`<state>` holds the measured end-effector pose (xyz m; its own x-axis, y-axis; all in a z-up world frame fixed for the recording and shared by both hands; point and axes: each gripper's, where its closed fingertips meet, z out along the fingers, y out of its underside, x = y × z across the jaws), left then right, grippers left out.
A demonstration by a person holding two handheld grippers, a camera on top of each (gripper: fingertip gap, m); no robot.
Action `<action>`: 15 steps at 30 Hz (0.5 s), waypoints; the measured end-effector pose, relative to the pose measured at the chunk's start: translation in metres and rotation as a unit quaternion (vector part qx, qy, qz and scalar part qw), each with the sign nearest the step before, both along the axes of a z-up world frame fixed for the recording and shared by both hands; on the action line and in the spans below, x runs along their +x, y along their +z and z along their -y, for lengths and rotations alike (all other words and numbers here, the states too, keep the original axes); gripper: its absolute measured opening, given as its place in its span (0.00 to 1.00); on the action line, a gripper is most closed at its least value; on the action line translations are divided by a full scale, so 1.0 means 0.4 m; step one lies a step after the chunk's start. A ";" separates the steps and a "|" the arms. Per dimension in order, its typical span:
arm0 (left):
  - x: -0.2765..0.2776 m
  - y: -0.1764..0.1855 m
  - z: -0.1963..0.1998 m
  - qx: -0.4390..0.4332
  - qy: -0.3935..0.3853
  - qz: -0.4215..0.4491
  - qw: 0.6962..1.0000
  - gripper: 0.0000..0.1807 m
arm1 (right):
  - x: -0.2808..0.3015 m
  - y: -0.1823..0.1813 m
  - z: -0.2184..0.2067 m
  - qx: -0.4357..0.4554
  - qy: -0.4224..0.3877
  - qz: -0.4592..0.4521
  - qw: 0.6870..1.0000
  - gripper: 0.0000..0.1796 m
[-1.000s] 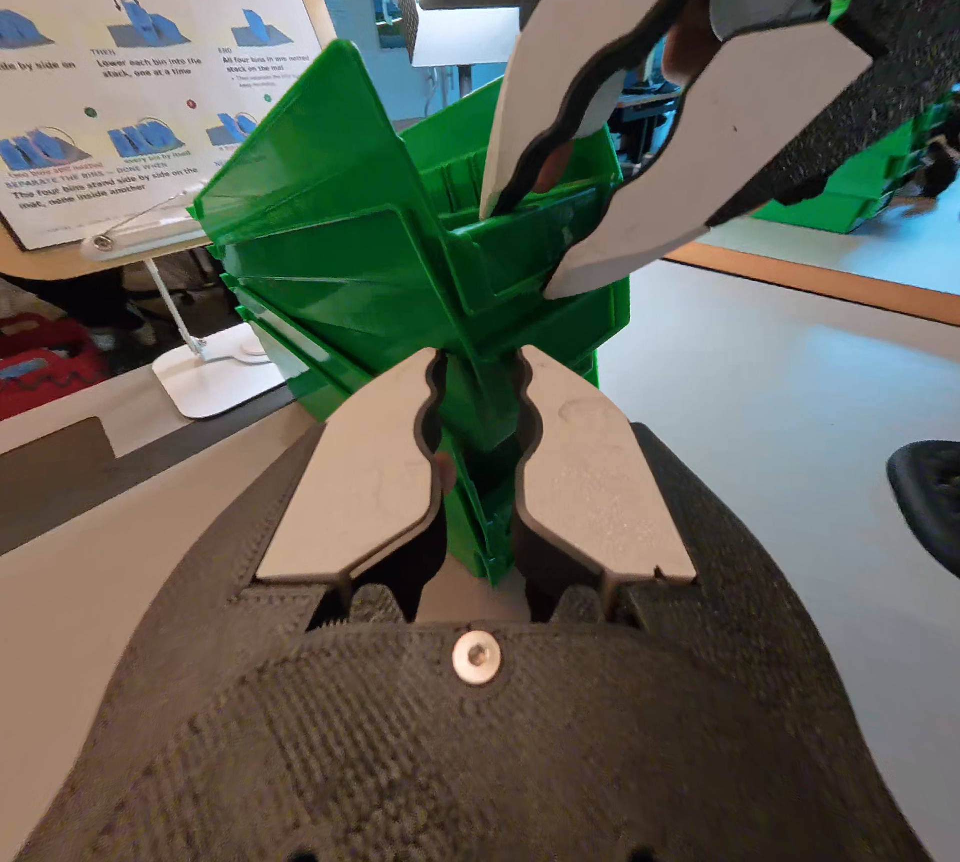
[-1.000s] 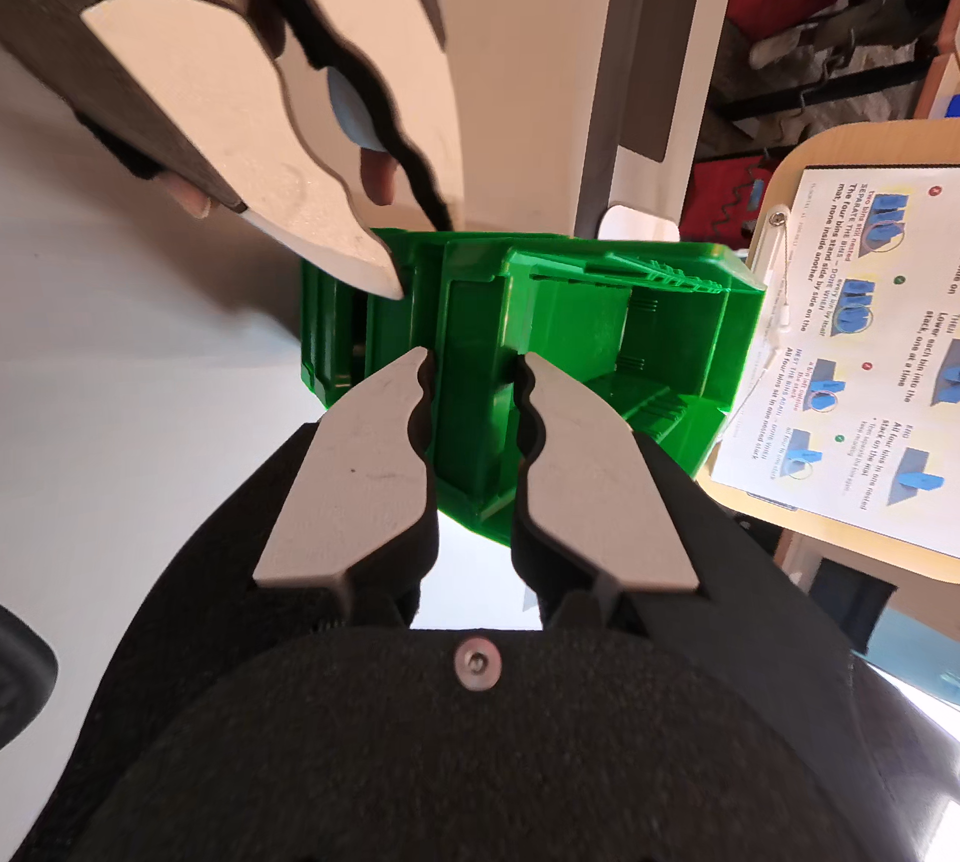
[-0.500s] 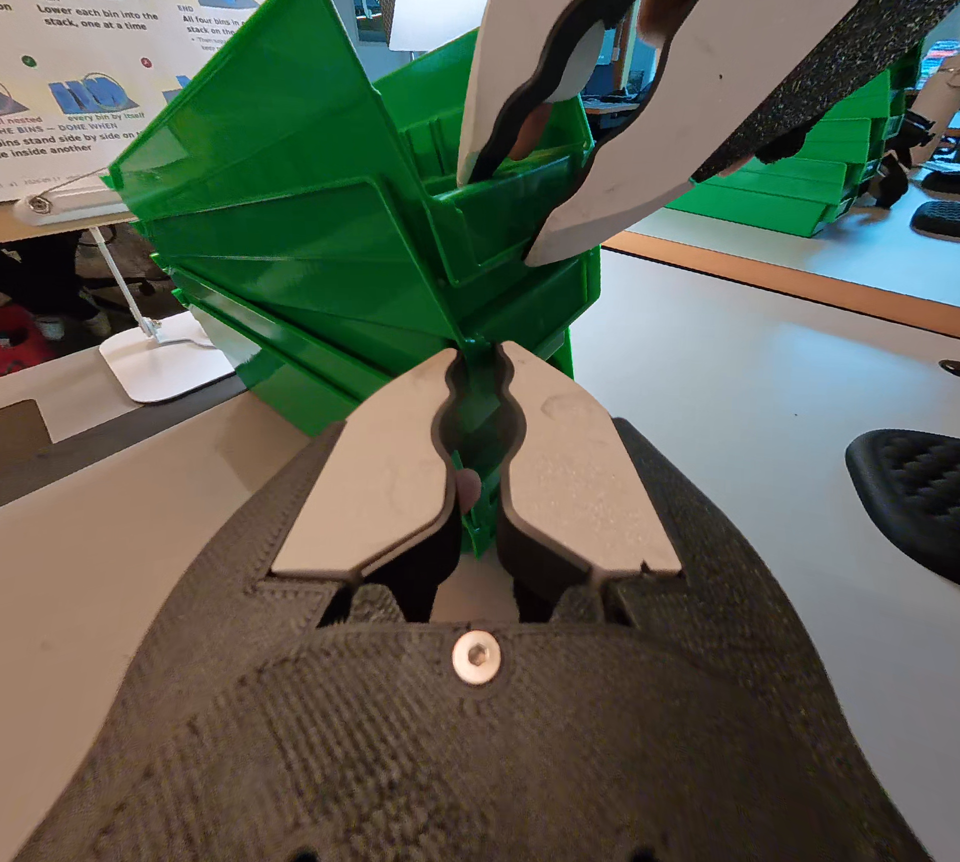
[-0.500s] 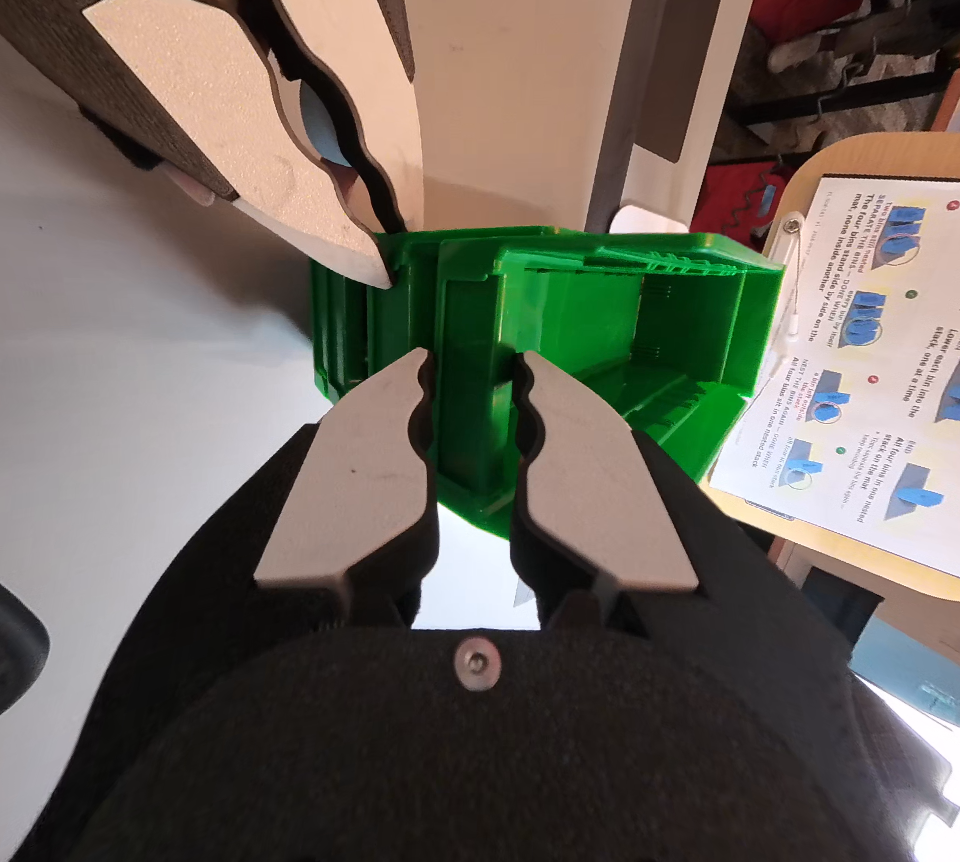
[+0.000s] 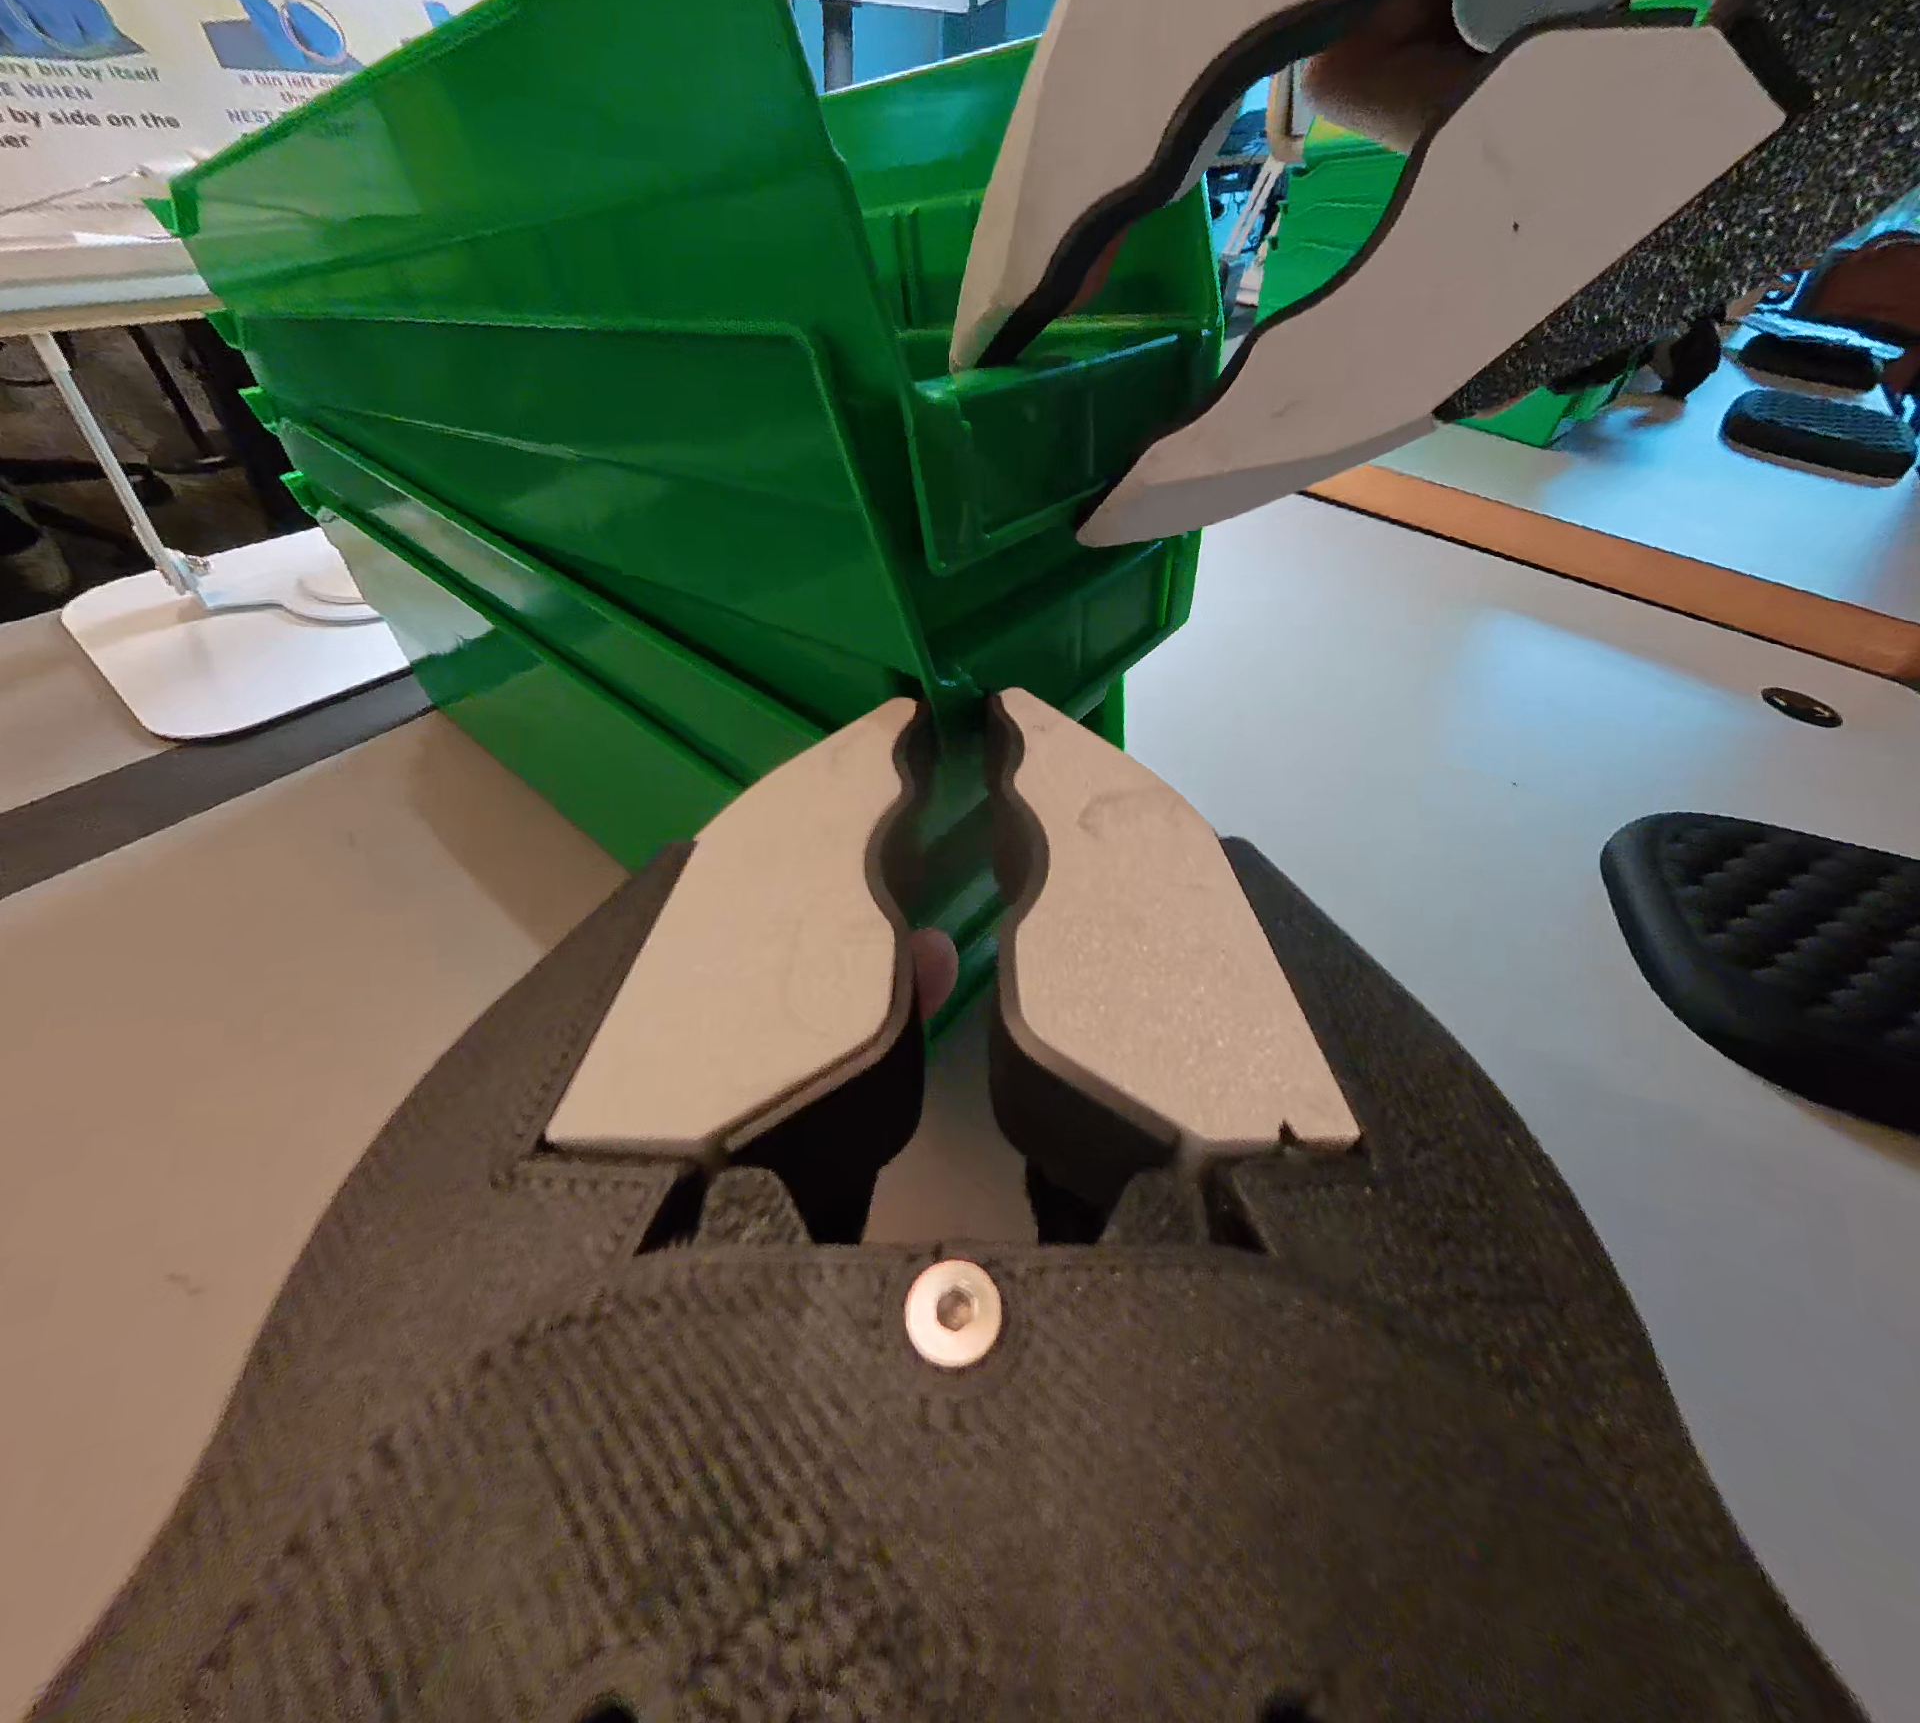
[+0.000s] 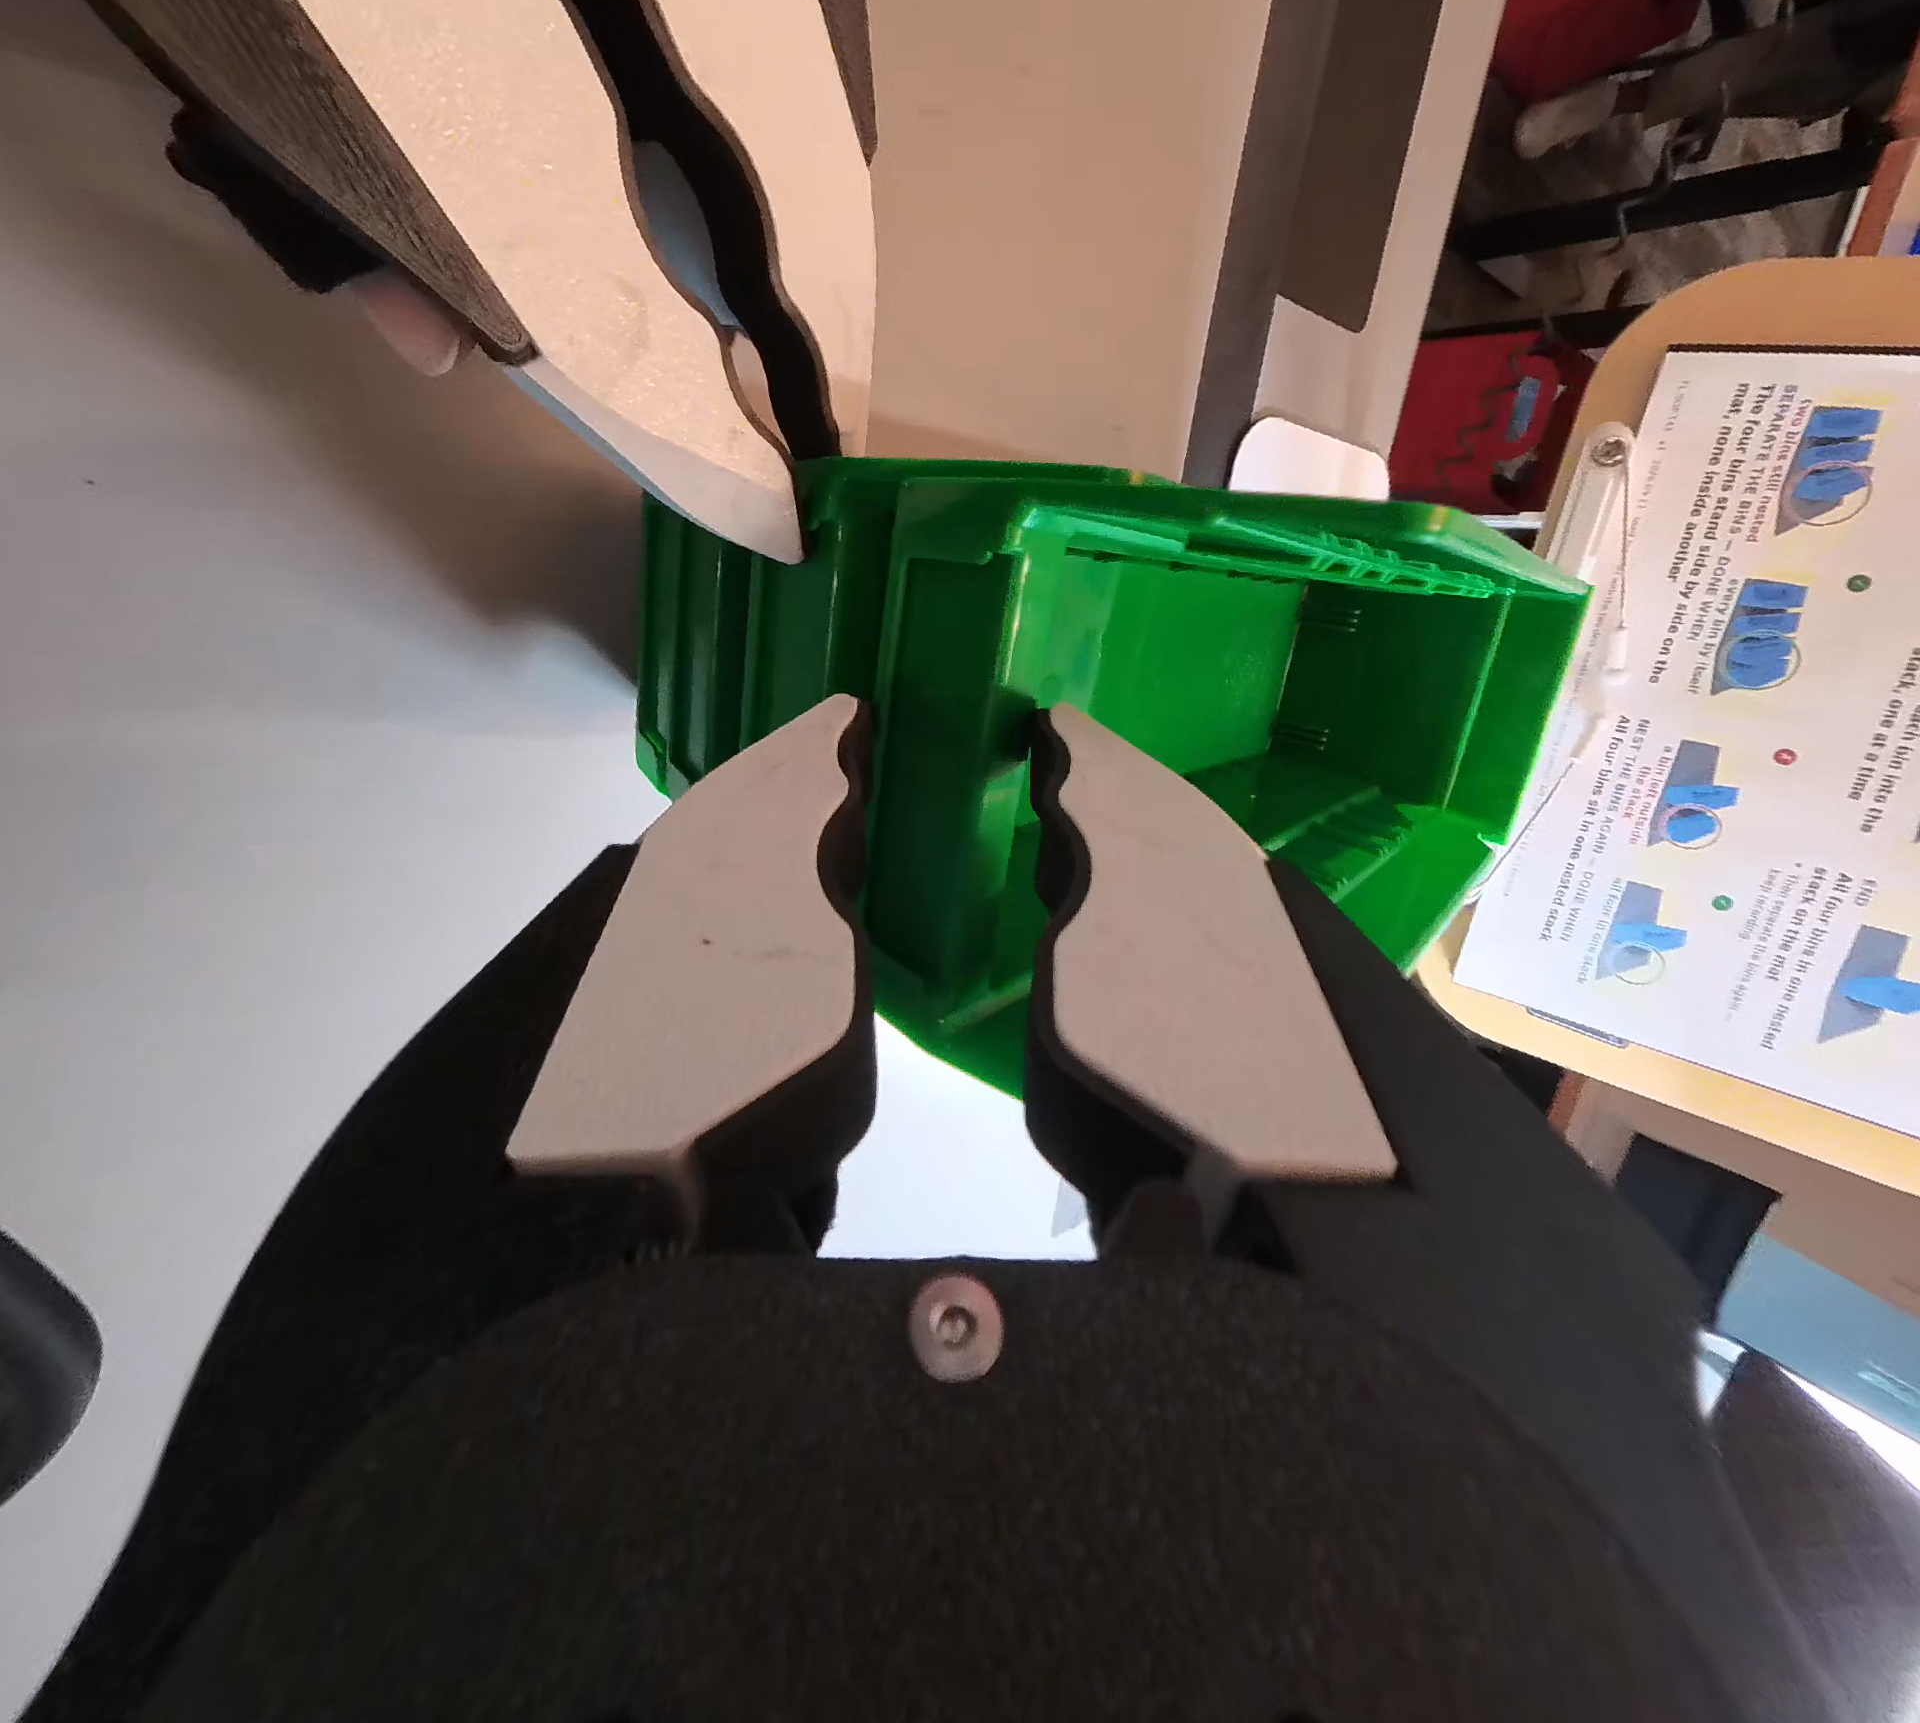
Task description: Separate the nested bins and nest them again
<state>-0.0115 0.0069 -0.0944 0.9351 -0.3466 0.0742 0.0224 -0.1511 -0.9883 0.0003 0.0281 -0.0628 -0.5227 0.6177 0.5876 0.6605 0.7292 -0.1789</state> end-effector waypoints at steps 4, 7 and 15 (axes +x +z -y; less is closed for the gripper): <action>0.003 -0.005 0.000 -0.003 0.002 -0.001 1.000 0.05 | -0.005 -0.027 -0.010 0.031 -0.014 0.005 0.999 0.20; 0.002 -0.014 0.002 -0.008 0.003 -0.004 1.000 0.05 | -0.012 -0.040 -0.014 0.038 -0.023 0.008 0.999 0.19; 0.004 -0.014 0.000 -0.002 0.020 -0.006 1.000 0.05 | -0.010 -0.031 -0.017 0.010 -0.014 0.004 1.000 0.18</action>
